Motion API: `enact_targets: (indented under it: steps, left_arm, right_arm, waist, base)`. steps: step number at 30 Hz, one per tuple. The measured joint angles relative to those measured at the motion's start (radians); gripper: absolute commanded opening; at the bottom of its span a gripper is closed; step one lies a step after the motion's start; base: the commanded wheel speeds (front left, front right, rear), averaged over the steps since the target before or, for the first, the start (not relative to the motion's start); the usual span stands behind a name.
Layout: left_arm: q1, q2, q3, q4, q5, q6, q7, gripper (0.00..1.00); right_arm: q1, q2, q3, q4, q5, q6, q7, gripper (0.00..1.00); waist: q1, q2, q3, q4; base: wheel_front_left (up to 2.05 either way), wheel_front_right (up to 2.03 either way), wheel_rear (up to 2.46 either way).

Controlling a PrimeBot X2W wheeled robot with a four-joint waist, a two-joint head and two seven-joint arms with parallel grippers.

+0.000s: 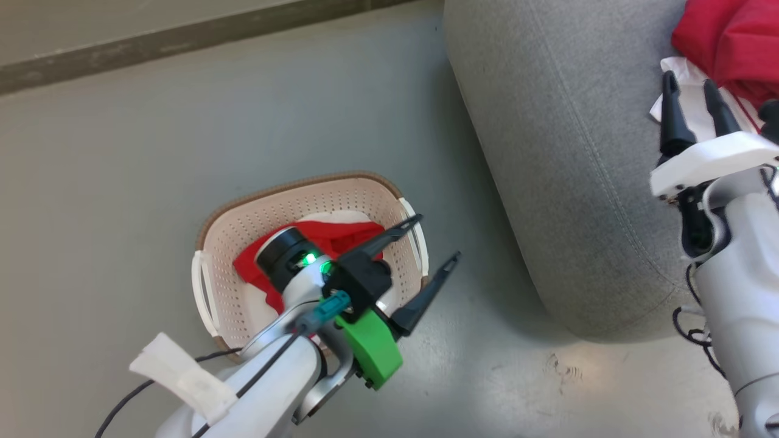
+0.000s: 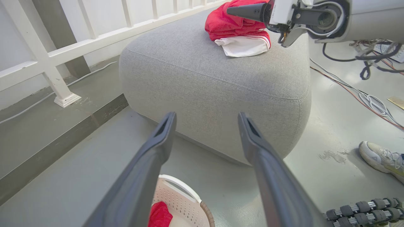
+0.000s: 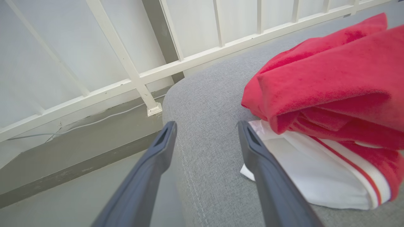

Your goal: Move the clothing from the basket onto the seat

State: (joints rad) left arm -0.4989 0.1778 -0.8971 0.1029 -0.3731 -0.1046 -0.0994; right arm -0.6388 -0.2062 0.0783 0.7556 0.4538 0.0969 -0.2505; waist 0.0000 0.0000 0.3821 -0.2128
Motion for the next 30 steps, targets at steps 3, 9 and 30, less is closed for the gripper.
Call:
enact_targets:
  steps: [3,9,30]
  left_arm:
    - [0.022,-0.002,0.031,0.021,-0.012,0.027,-0.021,1.00]
    - [0.073,-0.007,0.088,0.051,-0.053,0.079,-0.056,1.00]
    - [0.203,0.002,0.318,0.087,-0.123,0.211,-0.123,1.00]
  right_arm:
    - [0.034,0.023,0.022,-0.059,-0.026,0.009,-0.001,1.00]
    - [0.105,0.053,0.052,-0.168,-0.054,0.017,-0.001,1.00]
    - [0.346,0.076,0.083,-0.356,-0.159,-0.005,-0.001,1.00]
  waist:
    - [0.0000,0.0000,-0.026,0.004]
    - [0.0000,0.0000,-0.081,0.019]
    - [0.0000,0.0000,-0.244,0.123]
  base:
    - [0.00,0.00,0.00]
    - [0.00,0.00,0.00]
    - [0.00,0.00,0.00]
